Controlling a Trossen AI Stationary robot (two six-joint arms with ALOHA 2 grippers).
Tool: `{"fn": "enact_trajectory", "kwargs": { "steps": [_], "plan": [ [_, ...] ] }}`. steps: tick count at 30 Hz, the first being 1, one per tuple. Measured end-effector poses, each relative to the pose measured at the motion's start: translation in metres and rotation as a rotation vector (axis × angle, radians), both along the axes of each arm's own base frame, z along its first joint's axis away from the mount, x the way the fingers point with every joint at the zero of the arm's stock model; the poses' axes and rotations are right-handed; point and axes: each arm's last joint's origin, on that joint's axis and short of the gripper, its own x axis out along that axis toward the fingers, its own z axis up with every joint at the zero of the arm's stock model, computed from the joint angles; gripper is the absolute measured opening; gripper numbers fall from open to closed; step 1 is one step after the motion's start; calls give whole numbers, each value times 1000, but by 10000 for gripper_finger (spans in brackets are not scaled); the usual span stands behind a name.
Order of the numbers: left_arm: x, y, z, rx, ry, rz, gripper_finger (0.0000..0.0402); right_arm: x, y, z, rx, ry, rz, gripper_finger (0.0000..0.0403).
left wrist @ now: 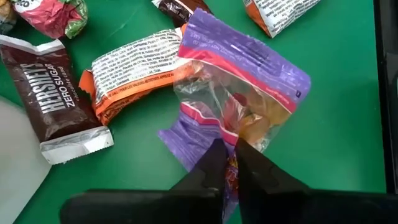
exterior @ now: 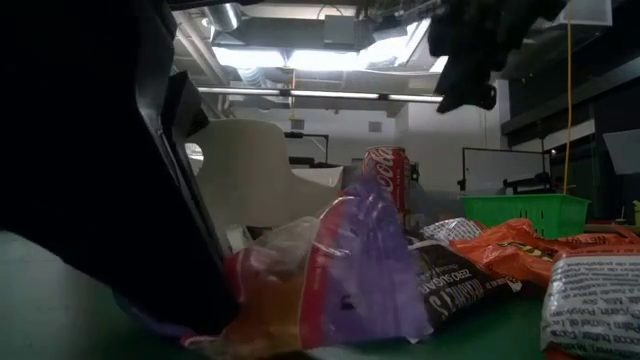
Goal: Sort candy
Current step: Put the purple gummy candy into the white bin
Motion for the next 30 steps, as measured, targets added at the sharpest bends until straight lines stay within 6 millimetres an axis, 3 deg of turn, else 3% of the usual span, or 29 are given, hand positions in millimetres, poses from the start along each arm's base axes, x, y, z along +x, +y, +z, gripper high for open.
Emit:
{"fn": "enact_trajectory", "kwargs": {
  "steps": [6, 14, 20, 25, 30],
  "plan": [
    [-2, 2, 14, -28, -1, -12, 4, 5, 49, 1, 43, 11, 126, 161],
    [-3, 12, 68, -120, -99, -3, 3, -2, 108, 0, 23, 34, 206, 161],
    [-4, 33, 101, -115, -143, 49, 3, -7, 143, -6, -10, 42, 264, 161],
    [-5, 59, 112, -14, -117, 131, 3, -4, 172, -14, -26, 15, 345, 161],
    [-5, 85, 108, 103, -17, 195, 4, 3, 198, -24, -13, -21, 416, 161]
  ]
}}
